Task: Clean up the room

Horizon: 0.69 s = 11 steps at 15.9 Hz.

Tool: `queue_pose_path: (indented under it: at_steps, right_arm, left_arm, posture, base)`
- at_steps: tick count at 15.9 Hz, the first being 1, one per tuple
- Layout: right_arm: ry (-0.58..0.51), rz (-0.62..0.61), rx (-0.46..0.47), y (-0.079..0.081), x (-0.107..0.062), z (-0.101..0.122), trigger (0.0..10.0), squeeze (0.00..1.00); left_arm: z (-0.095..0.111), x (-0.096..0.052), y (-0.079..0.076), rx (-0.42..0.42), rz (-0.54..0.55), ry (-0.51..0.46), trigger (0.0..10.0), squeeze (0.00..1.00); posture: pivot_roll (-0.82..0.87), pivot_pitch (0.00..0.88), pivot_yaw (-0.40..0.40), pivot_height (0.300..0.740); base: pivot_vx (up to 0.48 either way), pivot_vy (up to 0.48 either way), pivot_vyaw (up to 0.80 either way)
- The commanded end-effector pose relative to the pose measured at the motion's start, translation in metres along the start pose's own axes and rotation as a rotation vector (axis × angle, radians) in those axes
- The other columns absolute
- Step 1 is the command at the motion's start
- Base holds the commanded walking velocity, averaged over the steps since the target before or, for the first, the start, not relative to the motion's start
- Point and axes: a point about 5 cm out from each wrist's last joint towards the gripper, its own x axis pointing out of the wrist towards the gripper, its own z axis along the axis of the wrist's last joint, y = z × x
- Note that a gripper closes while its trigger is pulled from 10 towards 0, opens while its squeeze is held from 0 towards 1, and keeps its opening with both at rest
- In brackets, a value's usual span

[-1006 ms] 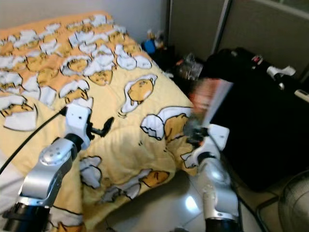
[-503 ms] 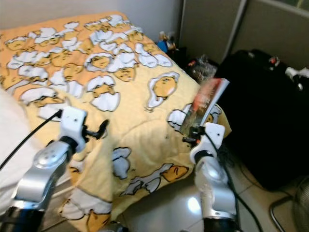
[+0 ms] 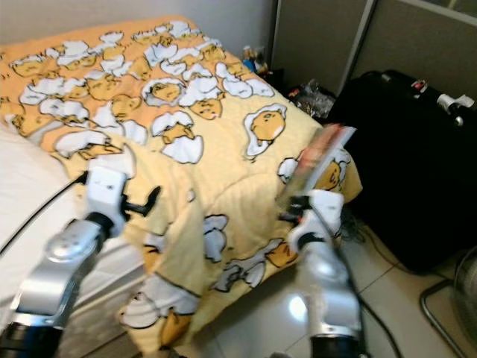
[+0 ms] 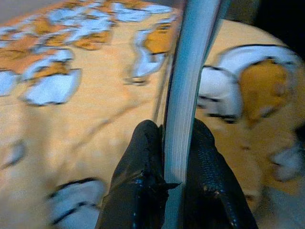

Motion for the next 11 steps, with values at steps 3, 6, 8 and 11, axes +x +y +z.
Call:
queue_pose_path:
  at_steps: [3,6,8,11]
  right_arm:
    - [-0.058,0.003,-0.015,-0.0014,0.0017,0.0125,10.0,0.00]
    - [-0.058,0.015,-0.016,0.0002,0.0028,0.0137,10.0,0.00]
    - [-0.059,0.026,-0.014,0.0016,0.0042,0.0148,10.0,0.00]
    - [-0.057,0.058,-0.034,0.0070,0.0048,0.0141,10.0,0.00]
  left_arm:
    - [0.0050,0.0020,-0.0062,0.003,-0.017,-0.019,10.0,0.83]
    - [0.0050,0.0022,-0.0072,0.004,-0.017,-0.020,10.0,0.83]
    - [0.0049,0.0014,-0.0063,0.006,-0.016,-0.020,10.0,0.83]
    - [0.0036,0.0001,-0.0056,0.007,-0.012,-0.018,10.0,0.83]
  posture:
    - [0.00,0.000,0.032,0.740]
    - [0.00,0.000,0.030,0.740]
    - [0.01,0.000,0.024,0.740]
    - [0.01,0.000,0.024,0.740]
  base:
    - [0.000,0.329,0.00]
    - [0.000,0.326,0.00]
    - [0.000,0.328,0.00]
    - [0.000,0.330,0.00]
